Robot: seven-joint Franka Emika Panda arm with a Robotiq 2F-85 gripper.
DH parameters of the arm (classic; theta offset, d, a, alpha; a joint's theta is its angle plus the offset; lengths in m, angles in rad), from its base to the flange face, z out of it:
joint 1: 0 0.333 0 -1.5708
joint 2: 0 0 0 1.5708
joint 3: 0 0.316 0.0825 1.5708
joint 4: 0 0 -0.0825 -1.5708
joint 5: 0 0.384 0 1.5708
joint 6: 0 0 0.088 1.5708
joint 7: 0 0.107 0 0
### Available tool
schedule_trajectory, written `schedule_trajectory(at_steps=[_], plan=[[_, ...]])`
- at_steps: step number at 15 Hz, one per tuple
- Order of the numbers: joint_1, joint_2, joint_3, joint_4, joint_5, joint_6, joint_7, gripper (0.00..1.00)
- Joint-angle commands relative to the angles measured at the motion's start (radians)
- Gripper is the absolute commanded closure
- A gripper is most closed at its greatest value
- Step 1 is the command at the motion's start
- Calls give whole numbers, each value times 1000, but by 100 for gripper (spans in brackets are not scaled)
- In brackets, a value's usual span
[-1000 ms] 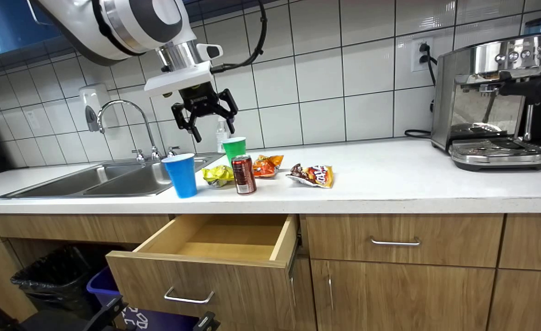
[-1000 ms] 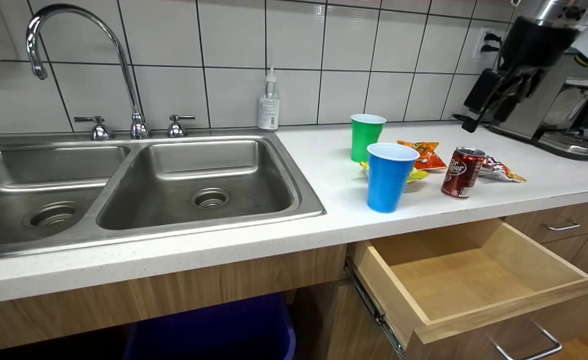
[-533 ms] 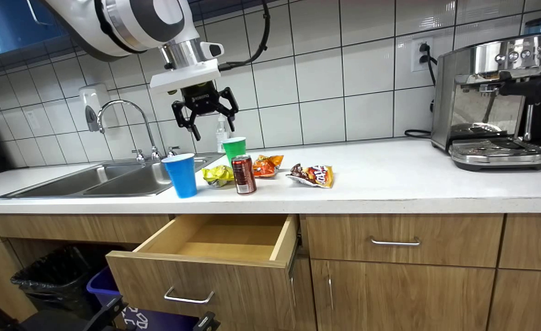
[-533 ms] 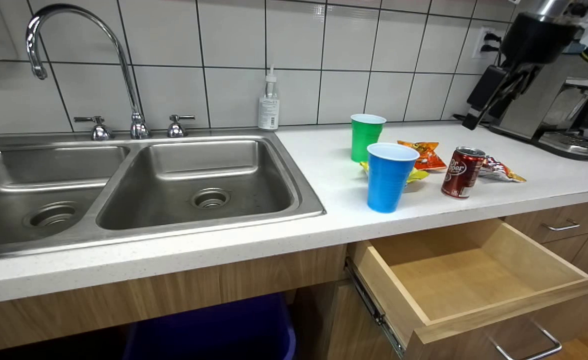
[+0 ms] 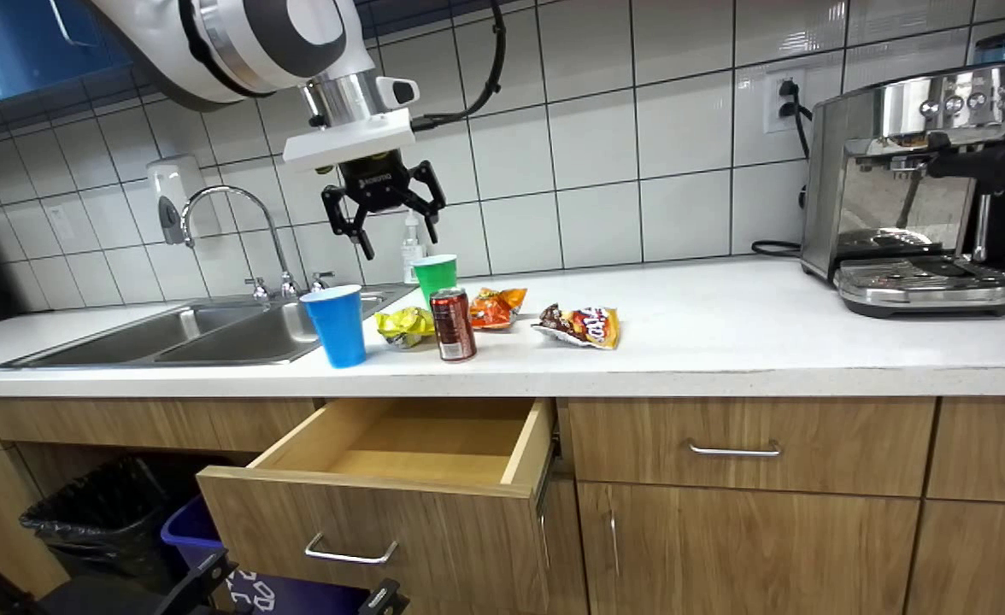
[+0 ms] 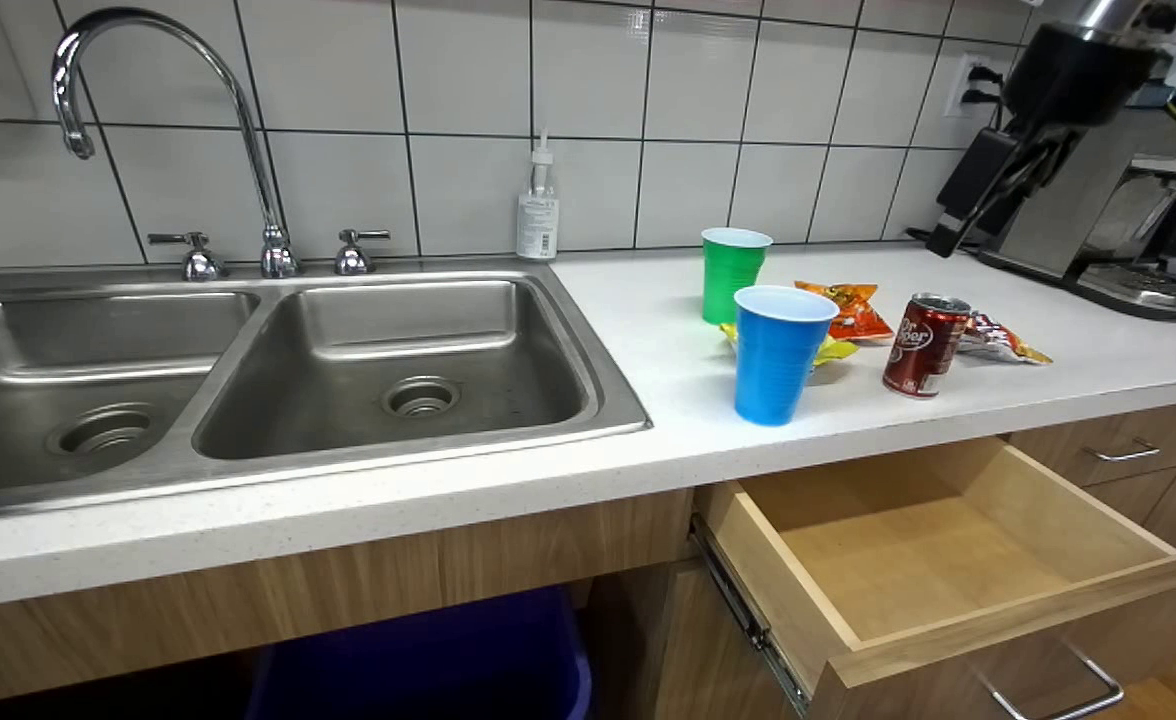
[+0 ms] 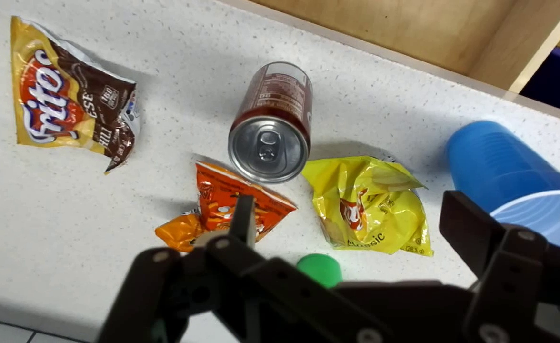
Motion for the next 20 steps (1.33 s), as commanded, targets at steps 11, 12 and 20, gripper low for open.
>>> schedule_trajectory(at_steps=[11,12,20], plan=[[-2,-1,1,2,-2,-3,4,0],[-2,-1,1,2,-2,-3,4,0],[-10,70,22,71,-65,-24,58,0]])
